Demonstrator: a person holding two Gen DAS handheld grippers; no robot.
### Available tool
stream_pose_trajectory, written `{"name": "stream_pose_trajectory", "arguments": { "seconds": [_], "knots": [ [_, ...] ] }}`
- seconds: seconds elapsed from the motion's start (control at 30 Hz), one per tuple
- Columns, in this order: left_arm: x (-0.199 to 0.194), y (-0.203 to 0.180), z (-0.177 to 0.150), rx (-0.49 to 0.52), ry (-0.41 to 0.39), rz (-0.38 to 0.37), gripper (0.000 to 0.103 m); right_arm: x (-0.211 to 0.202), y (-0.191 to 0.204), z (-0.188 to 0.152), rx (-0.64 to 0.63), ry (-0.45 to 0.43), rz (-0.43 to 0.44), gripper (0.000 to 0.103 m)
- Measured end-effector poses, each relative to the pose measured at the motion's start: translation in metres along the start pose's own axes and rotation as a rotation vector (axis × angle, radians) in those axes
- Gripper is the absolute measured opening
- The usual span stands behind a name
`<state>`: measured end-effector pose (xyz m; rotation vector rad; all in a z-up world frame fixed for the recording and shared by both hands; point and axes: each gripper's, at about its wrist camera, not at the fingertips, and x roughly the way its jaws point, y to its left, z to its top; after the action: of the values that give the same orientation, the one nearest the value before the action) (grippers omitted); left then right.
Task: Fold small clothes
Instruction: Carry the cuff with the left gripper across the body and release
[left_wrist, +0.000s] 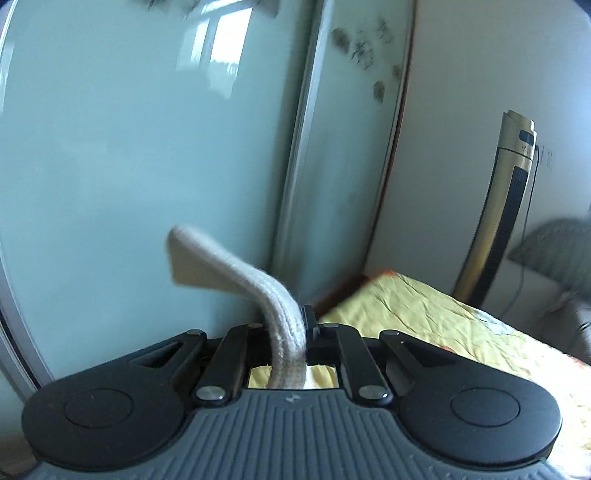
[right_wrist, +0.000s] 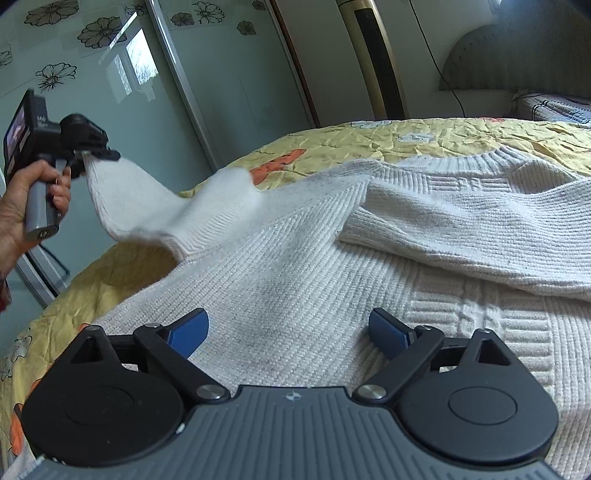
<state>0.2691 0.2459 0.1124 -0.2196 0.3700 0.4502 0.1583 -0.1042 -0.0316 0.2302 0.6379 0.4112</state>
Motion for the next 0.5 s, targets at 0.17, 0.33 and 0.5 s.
{"name": "stream_pose_trajectory", "arguments": {
  "seconds": [0.17, 0.33, 0.5],
  "knots": [
    [-0.033, -0.027, -0.009, 0.060, -0.003, -0.104, 0.009, -0.001, -0.002, 0.000, 0.010, -0.007, 0.010, 0.095],
    [-0.073, -0.075, -0.051, 0.150, 0.018, -0.290, 0.009, -0.023, -0.018, 0.005, 0.097, -0.116, -0.045, 0.094],
    [-0.094, -0.113, -0.100, 0.225, 0.105, -0.444, 0.009, -0.047, -0.055, 0.014, 0.174, -0.174, -0.291, 0.095]
  ]
}}
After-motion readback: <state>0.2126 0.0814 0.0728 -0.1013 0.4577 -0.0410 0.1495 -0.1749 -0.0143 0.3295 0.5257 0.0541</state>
